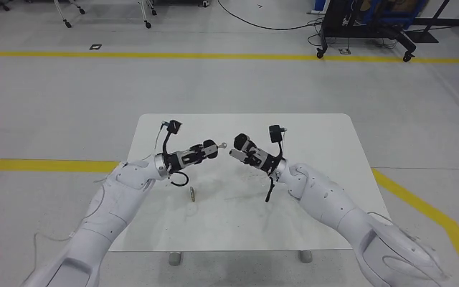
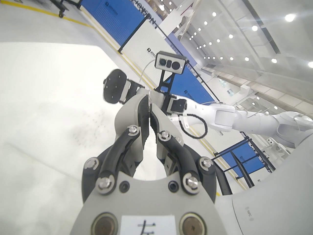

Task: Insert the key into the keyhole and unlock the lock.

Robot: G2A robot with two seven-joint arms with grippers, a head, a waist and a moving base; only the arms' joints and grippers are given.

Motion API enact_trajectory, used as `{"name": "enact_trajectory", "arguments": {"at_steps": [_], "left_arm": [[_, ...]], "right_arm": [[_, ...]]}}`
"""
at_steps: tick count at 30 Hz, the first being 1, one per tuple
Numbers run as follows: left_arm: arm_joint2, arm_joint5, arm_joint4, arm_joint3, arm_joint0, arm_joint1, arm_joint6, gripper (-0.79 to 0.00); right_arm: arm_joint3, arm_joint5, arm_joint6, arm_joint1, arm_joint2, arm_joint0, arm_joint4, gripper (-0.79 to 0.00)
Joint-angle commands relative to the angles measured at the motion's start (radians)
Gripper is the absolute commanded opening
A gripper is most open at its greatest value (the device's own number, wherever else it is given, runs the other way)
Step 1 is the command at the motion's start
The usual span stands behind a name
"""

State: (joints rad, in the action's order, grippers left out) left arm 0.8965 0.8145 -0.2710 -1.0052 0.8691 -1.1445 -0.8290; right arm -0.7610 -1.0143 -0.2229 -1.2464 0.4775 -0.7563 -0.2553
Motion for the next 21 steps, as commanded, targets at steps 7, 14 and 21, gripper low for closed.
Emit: {"name": "enact_trajectory", "arguments": {"at_steps": [7, 14, 21], "left_arm": [[-0.064, -0.09, 0.04, -0.004, -0.046, -0.014, -0.157, -0.785], [-0.069, -0.055, 0.014, 0.011, -0.051, -0.019, -0.185, -0.785], [-0.069, -0.039, -0.005, 0.015, -0.054, -0.019, -0.216, -0.785]], "right_arm": [[-0.166, 0.002, 0.436, 0.126, 0.079, -0.056, 0.192, -0.062], [-0.222, 0.006, 0.663, 0.159, 0.103, -0.077, 0.353, -0.385], [-0.234, 0.04, 0.735, 0.15, 0.103, -0.075, 0.406, -0.4]]}}
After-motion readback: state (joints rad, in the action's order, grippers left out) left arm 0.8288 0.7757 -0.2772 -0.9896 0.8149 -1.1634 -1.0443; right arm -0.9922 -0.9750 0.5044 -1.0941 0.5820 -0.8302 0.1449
